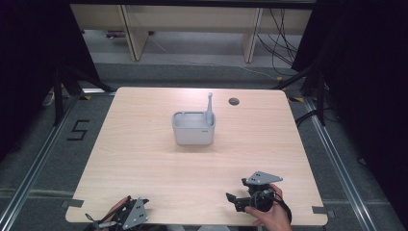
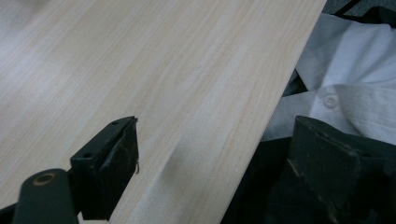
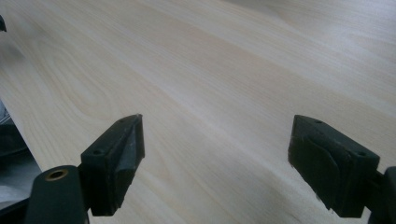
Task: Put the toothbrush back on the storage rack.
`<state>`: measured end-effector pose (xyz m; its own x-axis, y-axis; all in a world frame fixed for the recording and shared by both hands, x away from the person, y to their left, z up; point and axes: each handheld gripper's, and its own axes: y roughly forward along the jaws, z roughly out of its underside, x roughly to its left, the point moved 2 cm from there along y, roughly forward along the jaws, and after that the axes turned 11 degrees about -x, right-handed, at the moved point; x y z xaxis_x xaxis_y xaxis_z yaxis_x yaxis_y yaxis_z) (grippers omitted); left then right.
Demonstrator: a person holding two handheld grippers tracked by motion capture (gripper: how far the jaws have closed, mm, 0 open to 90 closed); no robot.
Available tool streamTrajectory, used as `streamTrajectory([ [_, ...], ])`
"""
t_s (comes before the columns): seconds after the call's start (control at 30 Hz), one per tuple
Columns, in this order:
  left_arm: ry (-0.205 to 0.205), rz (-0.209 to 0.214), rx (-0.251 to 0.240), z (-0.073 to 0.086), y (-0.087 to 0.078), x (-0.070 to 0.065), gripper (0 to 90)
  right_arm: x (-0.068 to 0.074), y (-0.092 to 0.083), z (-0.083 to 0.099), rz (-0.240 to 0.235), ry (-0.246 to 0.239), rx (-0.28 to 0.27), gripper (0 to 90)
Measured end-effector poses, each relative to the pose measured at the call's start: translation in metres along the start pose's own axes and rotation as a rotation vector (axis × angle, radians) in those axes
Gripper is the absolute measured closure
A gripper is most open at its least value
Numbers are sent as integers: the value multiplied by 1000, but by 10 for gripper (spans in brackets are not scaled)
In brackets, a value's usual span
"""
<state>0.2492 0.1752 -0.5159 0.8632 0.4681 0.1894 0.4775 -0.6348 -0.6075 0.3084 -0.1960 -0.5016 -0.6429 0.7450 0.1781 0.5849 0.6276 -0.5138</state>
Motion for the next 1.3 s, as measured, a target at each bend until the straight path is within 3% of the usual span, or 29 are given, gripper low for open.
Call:
streamTrajectory([
  [0.1,0,0,0,0,0,0,152,-3,-2,2,-7,-40,-2,192],
  [0.17,0,0,1,0,0,0,152,-2,-3,4,4,-21,5,190],
  [0.2,0,0,1,0,0,0,152,-3,-5,4,17,-36,2,190],
  [0.3,0,0,1,0,0,0,152,-3,-7,7,9,-27,4,188],
  [0.33,0,0,1,0,0,0,152,-5,-7,7,9,-46,-1,188],
  [0.4,0,1,1,0,0,0,152,-4,-8,9,9,-29,5,186],
  [0.43,1,2,2,0,0,0,153,-5,-10,9,15,-45,5,184],
  [0.5,0,1,2,0,0,0,152,-3,-11,10,11,-27,16,184],
  [0.57,-1,-1,0,0,0,0,152,-6,-11,11,14,-51,10,184],
  [0.73,-1,0,0,0,0,0,152,-7,-13,12,15,-48,16,183],
  [0.77,0,0,1,0,0,0,152,-5,-14,13,23,-24,23,183],
  [1.03,1,0,2,0,0,0,152,-5,-14,13,26,-26,33,183],
  [1.1,1,0,1,0,0,0,152,-7,-14,13,33,-60,30,183],
  [1.13,0,0,1,0,0,0,152,-5,-13,14,23,-34,31,183],
  [1.17,0,0,1,0,0,0,152,-6,-14,14,34,-53,29,183],
  [1.3,0,-1,1,0,0,0,152,-3,-13,14,31,-37,41,183],
])
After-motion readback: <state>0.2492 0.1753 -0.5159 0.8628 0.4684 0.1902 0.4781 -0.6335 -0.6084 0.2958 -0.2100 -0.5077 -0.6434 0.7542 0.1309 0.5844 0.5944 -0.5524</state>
